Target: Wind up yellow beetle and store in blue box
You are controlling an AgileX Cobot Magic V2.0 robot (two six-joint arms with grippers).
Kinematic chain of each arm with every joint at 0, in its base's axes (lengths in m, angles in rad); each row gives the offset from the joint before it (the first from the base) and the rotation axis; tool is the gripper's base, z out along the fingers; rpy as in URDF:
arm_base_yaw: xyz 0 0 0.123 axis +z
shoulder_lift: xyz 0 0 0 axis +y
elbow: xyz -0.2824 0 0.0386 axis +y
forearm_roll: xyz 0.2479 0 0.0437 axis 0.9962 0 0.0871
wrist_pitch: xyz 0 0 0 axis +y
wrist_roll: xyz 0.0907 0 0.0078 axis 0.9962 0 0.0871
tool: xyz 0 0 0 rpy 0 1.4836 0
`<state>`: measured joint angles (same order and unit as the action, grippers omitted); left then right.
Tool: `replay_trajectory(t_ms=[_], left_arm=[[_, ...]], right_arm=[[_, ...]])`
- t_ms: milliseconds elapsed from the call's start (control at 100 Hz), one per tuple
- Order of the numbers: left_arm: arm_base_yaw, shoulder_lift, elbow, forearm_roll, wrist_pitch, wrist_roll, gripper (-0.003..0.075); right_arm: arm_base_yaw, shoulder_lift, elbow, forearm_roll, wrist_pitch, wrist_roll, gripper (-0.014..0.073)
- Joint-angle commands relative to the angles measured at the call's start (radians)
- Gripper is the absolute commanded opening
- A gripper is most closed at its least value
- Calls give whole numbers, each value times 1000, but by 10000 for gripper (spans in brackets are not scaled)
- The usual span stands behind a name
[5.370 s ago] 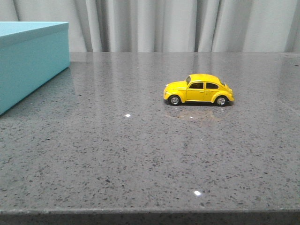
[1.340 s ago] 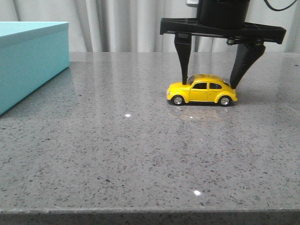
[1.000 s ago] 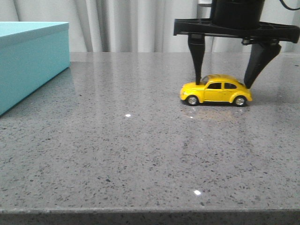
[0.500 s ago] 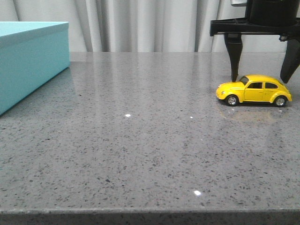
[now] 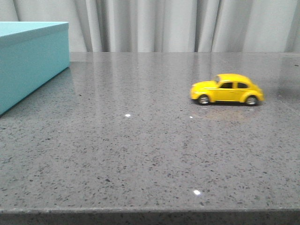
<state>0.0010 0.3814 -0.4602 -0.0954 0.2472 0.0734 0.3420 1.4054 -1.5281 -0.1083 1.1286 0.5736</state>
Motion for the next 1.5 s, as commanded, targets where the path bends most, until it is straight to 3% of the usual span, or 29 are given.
replay_trajectory(t_ms=[0, 190, 530, 780, 980, 1210, 1490], left_arm=[[-9, 15, -37, -5, -81, -8, 355], [-9, 15, -37, -5, -81, -8, 355], [-9, 15, -41, -5, -85, -8, 354], [-9, 24, -61, -5, -63, -8, 355], [-35, 111, -151, -5, 51, 12, 364], [-184, 253, -284, -5, 156, 145, 483], [-320, 519, -504, -3, 359, 443, 484]], right_arm=[[-1, -72, -30, -29, -35, -34, 562], [-1, -114, -29, -29, 4, -46, 562], [1, -205, -13, -29, -76, -83, 562], [1, -383, 215, -28, -284, -83, 562], [1, -520, 419, 15, -369, -83, 562], [1, -593, 528, 48, -395, -83, 562], [1, -596, 529, 76, -404, -83, 562]])
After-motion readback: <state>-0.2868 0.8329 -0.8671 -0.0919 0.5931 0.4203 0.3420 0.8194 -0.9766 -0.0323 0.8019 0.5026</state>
